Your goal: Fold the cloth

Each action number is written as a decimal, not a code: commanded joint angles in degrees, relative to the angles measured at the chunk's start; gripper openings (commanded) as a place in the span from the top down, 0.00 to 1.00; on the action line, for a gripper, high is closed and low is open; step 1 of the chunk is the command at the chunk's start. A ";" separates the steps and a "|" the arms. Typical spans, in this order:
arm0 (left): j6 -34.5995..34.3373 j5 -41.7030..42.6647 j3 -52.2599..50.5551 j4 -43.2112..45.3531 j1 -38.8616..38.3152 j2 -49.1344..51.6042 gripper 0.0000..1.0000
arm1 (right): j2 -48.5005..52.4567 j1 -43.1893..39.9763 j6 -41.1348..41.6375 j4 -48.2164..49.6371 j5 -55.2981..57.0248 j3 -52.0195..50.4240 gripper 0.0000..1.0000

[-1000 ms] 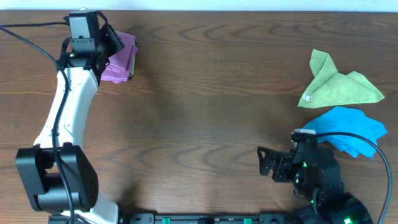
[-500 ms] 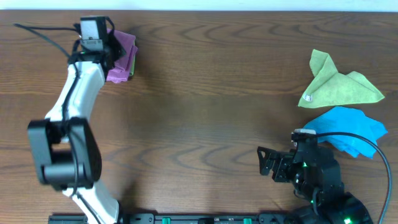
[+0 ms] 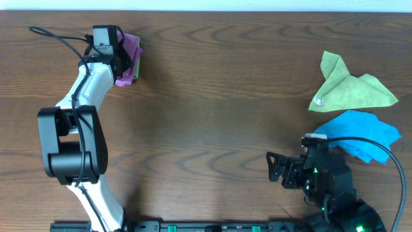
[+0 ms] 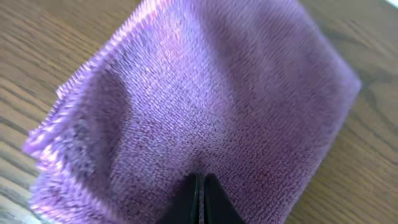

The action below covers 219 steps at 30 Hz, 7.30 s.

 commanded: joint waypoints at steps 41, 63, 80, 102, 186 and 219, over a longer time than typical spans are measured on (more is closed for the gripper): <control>11.26 -0.61 0.50 -63.49 0.22 -61.70 0.05 | -0.31 -0.48 0.76 -0.04 0.59 -0.26 0.01; 11.65 -0.02 -25.33 -49.09 0.15 -90.29 0.05 | -0.31 -0.48 0.74 -0.04 0.59 -0.26 0.01; 18.08 0.22 -54.47 -35.21 0.15 -110.05 0.05 | -0.31 -0.48 0.76 -0.04 0.59 -0.26 0.01; 30.42 4.70 -62.97 -36.92 0.11 -115.01 0.05 | -0.31 -0.48 0.74 -0.04 0.59 -0.26 0.01; 30.45 4.85 -64.04 -37.70 0.13 -114.99 0.05 | -27.41 -20.79 -25.64 5.01 -2.64 -23.65 0.01; 30.45 4.85 -64.04 -37.70 0.13 -114.99 0.05 | -27.41 -20.79 -25.64 5.01 -2.64 -23.65 0.01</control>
